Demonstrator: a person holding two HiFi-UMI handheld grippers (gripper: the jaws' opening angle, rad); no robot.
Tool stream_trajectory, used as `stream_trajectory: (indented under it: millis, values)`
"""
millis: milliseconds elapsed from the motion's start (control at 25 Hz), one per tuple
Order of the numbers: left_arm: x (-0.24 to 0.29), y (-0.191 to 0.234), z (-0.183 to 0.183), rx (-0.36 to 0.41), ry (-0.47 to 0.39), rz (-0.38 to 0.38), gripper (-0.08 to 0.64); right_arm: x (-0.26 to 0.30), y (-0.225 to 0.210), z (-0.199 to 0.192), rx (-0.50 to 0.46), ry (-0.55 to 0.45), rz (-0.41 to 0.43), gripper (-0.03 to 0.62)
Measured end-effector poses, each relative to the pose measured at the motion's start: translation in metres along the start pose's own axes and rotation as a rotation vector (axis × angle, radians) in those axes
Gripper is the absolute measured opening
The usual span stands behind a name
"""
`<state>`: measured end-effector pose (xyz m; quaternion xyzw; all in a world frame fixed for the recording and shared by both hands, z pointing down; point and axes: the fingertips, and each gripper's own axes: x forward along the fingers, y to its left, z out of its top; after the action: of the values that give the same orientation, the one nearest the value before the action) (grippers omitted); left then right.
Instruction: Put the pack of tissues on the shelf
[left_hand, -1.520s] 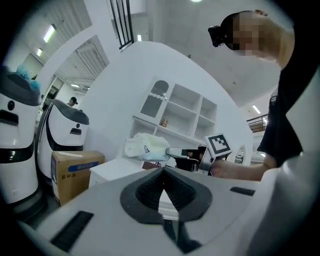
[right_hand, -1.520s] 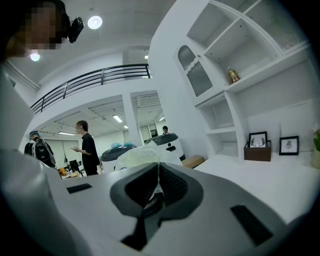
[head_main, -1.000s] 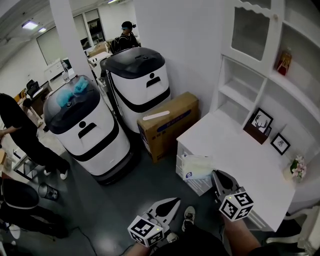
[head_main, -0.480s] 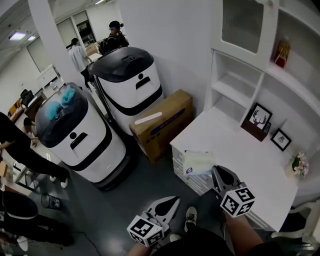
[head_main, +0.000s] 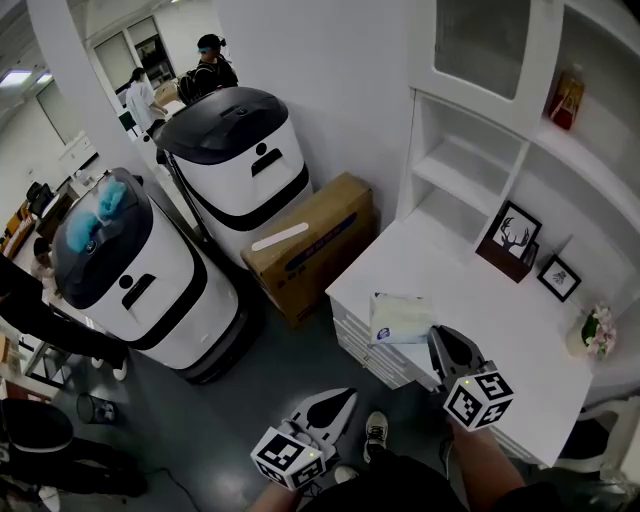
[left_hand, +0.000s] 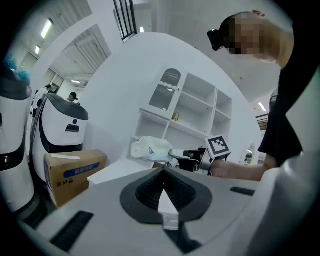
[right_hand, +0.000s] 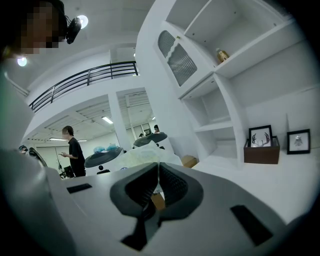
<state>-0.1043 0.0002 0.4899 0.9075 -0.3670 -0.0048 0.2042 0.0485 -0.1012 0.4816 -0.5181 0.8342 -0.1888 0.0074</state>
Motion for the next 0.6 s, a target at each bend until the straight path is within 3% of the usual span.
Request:
stream_trajectory:
  millis: [600]
  values:
    - [0.044,0.022,0.019,0.007,0.007,0.024,0.003,0.039,-0.042,0.028,0.022,-0.022,-0.006,0.009]
